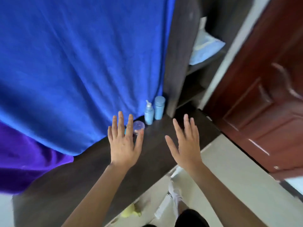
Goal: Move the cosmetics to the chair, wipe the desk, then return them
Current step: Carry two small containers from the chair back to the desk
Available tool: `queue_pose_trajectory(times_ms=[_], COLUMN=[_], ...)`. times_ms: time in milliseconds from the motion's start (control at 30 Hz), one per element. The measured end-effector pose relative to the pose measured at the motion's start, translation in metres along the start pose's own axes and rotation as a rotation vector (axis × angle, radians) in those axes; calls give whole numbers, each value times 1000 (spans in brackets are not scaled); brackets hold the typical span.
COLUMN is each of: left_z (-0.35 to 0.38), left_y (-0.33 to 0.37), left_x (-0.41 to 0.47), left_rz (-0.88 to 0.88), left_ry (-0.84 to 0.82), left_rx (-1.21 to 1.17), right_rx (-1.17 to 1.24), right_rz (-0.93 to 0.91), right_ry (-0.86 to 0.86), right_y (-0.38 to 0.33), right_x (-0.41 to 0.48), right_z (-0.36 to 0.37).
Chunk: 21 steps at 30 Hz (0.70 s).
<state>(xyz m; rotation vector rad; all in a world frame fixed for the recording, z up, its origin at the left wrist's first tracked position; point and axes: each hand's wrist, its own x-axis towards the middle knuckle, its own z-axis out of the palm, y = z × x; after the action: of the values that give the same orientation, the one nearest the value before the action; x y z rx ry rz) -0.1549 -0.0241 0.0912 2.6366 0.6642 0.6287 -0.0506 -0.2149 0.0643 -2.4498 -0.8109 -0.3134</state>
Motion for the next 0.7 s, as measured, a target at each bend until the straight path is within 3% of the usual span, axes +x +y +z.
queue_pose_trajectory(times_ms=[167, 300, 467, 700], left_z=[14, 25, 48, 102], left_y=[100, 203, 322, 498], left_x=[-23, -61, -143, -304], left_rz=[213, 450, 716, 970], left_ry=[-138, -211, -314, -467], left_rx=[-178, -291, -365, -398], right_rx=[-98, -266, -299, -332], right_rz=[363, 513, 755, 1043], right_ry=[179, 338, 545, 608], right_y=[40, 84, 140, 225], right_x=[-99, -174, -295, -476], right_z=[-87, -171, -245, -327])
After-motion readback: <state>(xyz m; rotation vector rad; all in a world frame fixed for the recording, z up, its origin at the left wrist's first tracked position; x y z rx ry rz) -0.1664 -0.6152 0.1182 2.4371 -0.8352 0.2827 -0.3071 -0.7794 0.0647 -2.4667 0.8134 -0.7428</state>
